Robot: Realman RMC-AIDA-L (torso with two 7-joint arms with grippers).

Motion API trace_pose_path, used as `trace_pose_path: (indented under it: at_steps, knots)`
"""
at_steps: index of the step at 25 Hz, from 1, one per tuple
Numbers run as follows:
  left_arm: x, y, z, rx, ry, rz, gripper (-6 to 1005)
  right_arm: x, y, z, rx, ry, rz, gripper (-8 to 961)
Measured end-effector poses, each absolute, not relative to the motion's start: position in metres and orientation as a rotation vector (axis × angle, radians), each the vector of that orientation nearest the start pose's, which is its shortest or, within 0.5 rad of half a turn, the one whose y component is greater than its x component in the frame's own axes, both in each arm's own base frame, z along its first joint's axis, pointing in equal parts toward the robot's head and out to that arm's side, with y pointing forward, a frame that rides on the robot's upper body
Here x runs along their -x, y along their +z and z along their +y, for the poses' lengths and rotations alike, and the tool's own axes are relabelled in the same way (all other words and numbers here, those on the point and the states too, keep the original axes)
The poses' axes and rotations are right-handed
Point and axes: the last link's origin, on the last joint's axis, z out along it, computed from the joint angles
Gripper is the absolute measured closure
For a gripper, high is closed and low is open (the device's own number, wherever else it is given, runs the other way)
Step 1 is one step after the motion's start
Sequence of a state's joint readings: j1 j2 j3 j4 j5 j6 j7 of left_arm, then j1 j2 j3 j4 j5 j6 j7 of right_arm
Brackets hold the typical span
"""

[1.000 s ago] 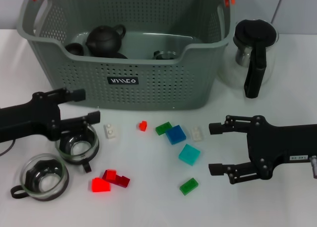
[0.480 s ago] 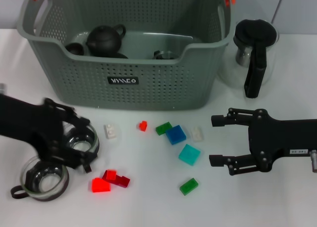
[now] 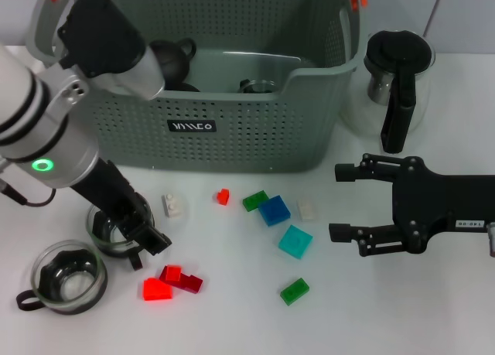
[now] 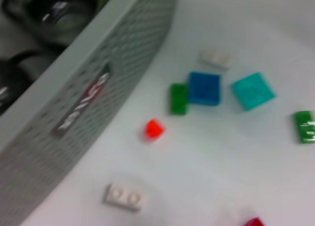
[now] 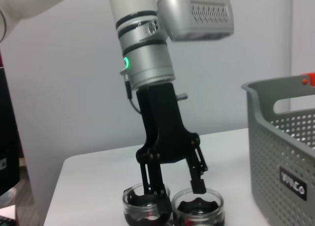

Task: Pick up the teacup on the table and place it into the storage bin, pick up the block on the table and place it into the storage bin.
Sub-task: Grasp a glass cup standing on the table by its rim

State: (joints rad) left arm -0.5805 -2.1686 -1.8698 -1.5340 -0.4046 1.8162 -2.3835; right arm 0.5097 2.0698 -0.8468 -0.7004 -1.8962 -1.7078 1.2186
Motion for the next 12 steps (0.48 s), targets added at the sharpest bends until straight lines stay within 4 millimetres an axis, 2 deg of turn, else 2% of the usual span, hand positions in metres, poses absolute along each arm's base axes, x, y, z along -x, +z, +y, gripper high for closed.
trace_pose_path:
  at_steps: [4,12]
  knots:
    - [0.168,0.013,0.329,2.581,0.701,-0.842,235,-0.237,-0.001,0.310,2.900,0.803,0.244,38]
    - [0.174,-0.007,0.332,2.503,0.804,-0.805,252,-0.236,-0.004,0.308,2.915,0.805,0.245,38]
